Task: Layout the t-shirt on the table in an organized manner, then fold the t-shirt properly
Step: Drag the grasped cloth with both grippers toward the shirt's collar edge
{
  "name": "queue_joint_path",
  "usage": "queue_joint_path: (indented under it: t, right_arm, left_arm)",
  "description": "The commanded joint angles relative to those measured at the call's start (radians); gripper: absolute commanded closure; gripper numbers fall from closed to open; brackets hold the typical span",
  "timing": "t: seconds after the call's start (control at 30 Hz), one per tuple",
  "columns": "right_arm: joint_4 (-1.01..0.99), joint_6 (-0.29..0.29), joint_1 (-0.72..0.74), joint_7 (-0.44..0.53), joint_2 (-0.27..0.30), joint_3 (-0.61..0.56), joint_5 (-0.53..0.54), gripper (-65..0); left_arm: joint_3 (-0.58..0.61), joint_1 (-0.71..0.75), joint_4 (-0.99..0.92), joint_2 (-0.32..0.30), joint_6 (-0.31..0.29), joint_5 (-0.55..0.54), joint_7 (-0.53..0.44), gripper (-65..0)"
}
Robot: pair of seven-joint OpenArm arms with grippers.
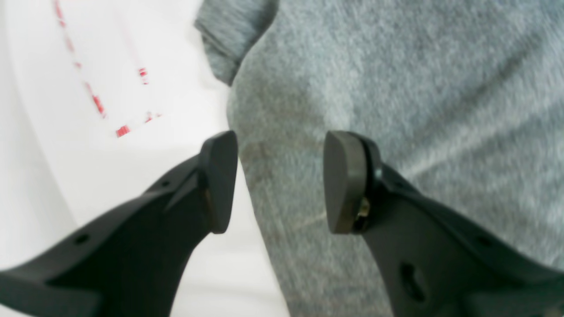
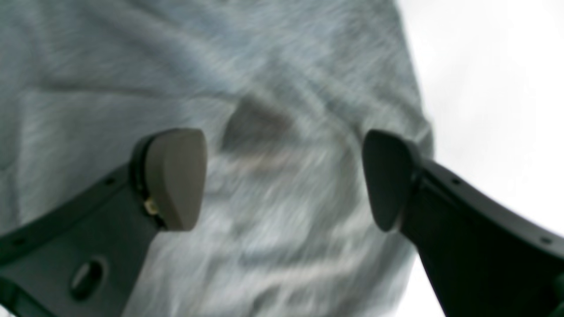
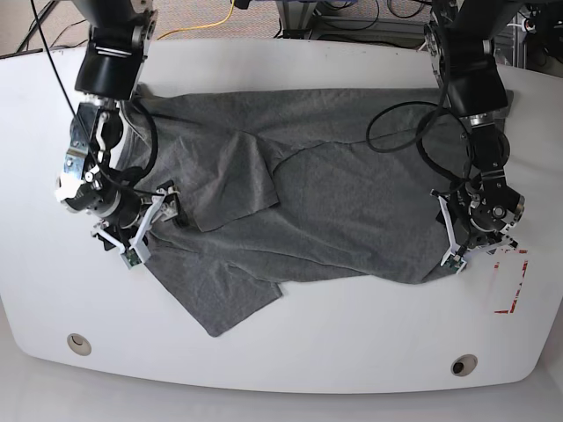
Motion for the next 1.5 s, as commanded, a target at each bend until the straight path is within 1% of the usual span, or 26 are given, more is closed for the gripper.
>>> queue_joint_path:
  t: [0.0,0.27,0.47,0.57,0.73,0.9,1.07,1.23,1.47]
  right_arm:
    - [0.092,-0.005,-0.027,-0.02,-0.007,0.044,-0.002,-53.3]
    - [0.239,-0.005,-0.211,-0.04,-0.029,0.124,0.002,-53.3]
    - [0.331,-0.005,-0.343,-0.041,-0.055,0.135,0.004,-53.3]
    - [0.369,-0.005,-0.402,-0.041,-0.056,0.133,0.004,-53.3]
    - [0.396,-0.005,-0.468,-0.041,-0.089,0.133,0.004,-53.1]
    - [0.392,-0.005,-0.486,-0.041,-0.093,0.133,0.004,-53.1]
    - [0.369,-0.005,-0.48,-0.041,-0.093,0.133,0.004,-53.1]
    - [0.317,-0.005,-0.458,-0.038,-0.092,0.133,0.004,-52.6]
    - [0.26,-0.005,-0.428,-0.034,-0.089,0.133,0.004,-44.4]
  left_arm:
    - [-0.002,0.001,0.059,-0.006,0.0,0.0,-0.002,-30.0]
    - [-0.002,0.101,0.198,-0.008,0.0,0.0,-0.002,-30.0]
    - [-0.002,0.173,0.278,-0.009,0.0,0.0,-0.002,-30.0]
    - [-0.002,0.197,0.301,-0.009,0.0,0.0,-0.002,-30.0]
    - [-0.014,0.227,0.321,-0.009,0.0,0.0,-0.002,-30.0]
    - [-0.05,0.233,0.32,-0.009,0.0,0.0,-0.002,-30.0]
    - [-0.059,0.233,0.32,-0.009,0.0,0.0,-0.002,-30.0]
    - [-0.059,0.233,0.32,-0.031,0.0,0.0,-0.002,-30.0]
    - [-0.059,0.234,0.321,-0.031,0.0,0.0,-0.002,-30.0]
